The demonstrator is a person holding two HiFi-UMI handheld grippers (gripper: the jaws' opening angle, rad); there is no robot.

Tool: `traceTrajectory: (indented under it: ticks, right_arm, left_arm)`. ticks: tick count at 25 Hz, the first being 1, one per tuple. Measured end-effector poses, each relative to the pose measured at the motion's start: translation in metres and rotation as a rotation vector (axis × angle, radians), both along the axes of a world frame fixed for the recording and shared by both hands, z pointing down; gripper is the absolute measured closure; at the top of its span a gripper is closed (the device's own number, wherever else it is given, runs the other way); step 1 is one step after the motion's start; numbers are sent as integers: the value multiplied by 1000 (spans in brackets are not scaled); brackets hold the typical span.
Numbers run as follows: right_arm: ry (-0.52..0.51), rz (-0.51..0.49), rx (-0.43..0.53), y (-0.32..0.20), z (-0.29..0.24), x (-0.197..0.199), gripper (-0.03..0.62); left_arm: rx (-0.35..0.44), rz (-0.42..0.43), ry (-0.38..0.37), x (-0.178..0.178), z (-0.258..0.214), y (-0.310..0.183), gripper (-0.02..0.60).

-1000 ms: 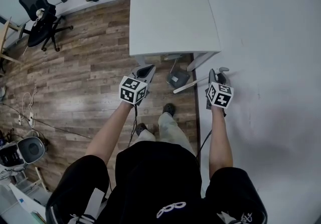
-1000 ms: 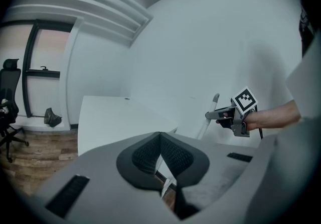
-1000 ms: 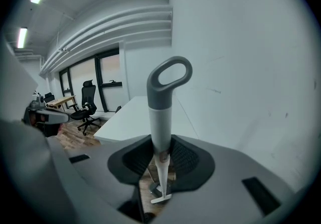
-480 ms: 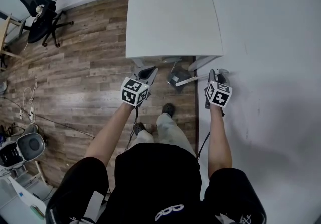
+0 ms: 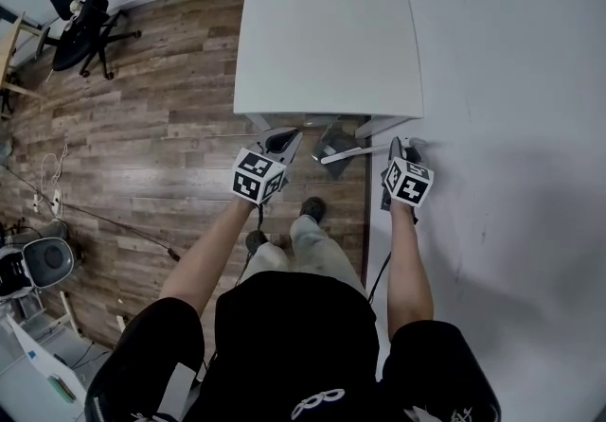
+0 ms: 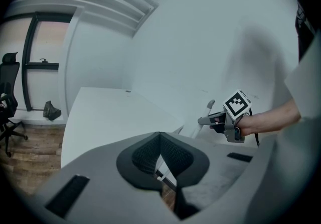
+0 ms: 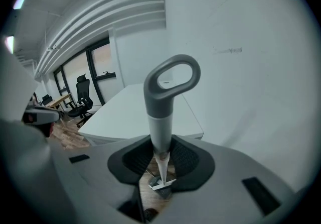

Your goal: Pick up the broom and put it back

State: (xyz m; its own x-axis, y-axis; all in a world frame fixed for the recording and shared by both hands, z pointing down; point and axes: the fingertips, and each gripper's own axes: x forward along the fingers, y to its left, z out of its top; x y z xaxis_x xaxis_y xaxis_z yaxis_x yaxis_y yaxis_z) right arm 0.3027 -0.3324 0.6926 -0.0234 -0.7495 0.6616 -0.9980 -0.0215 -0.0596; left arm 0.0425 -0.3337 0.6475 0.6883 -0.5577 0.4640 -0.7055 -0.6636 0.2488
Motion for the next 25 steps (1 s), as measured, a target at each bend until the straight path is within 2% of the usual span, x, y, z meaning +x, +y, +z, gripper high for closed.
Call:
traceTrajectory:
  ticks: [12,25]
  right_arm:
    - [17,-28,-79,-20,33,0,479]
    - [40,-90,-90,-79,50,3,479]
  left_arm:
    - [-14,-19,-4,4,6,-25,571]
    - [-18,-68,-2,0,5,-48,570]
